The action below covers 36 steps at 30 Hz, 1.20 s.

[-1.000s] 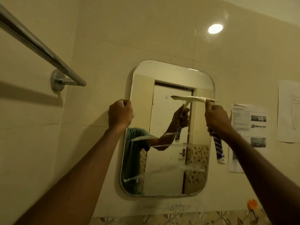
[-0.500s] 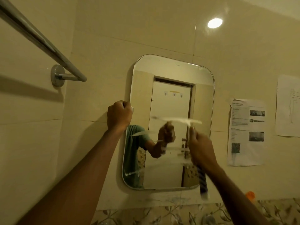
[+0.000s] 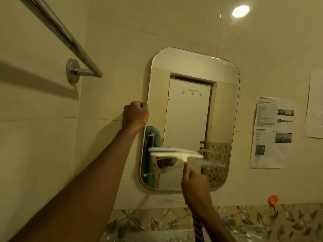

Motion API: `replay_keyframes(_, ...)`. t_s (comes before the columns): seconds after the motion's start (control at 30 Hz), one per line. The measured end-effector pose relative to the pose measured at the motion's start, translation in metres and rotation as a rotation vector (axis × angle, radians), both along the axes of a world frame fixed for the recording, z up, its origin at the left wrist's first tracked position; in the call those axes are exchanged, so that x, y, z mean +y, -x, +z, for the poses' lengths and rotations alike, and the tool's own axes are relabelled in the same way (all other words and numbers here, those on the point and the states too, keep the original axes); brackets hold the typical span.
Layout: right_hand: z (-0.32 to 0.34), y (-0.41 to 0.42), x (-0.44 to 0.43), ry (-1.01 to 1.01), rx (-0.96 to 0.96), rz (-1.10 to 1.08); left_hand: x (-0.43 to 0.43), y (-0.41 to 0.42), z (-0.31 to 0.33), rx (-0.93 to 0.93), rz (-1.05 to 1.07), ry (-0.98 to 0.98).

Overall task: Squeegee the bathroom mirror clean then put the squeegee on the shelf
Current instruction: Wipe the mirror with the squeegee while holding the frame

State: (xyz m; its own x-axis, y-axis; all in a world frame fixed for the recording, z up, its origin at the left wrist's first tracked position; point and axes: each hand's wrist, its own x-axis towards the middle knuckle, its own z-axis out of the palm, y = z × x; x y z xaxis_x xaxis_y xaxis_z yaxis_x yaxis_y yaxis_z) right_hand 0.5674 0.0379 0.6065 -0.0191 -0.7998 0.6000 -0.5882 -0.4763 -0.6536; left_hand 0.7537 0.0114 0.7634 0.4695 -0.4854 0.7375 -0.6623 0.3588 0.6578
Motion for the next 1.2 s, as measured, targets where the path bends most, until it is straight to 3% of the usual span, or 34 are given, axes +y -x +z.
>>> replay_keyframes(0.2,0.102,-0.014,-0.006,0.23,-0.059,0.053,0.0,-0.007,0.002,0.077,-0.137,-0.042)
replay_keyframes(0.27,0.09,-0.022,-0.006,0.213,-0.043,0.039,0.0,-0.009,0.003,0.118,-0.186,-0.048)
replay_keyframes(0.5,-0.042,-0.036,0.008,-0.029,0.121,-0.015,0.008,-0.005,-0.001,0.2,-0.226,-0.056)
replay_keyframes(0.57,-0.029,-0.023,0.011,-0.025,0.066,0.033,0.013,-0.003,-0.008,0.192,-0.206,-0.066)
replay_keyframes(0.67,0.028,0.006,-0.004,0.145,-0.083,0.032,0.017,-0.001,-0.025,0.156,-0.19,-0.083)
replay_keyframes(0.8,0.087,0.039,-0.034,0.27,-0.06,-0.062,0.013,0.0,-0.04,0.135,-0.149,-0.076)
replay_keyframes(1.03,-0.037,0.037,-0.028,0.118,-0.055,-0.111,0.008,0.0,-0.046,0.114,-0.107,-0.054)
replay_keyframes(1.1,-0.038,0.046,-0.024,0.058,-0.041,-0.083,0.009,0.0,-0.047,0.133,-0.111,-0.061)
replay_keyframes(1.2,0.016,0.07,-0.032,0.114,-0.147,-0.03,0.008,0.0,-0.049,0.165,-0.15,-0.073)
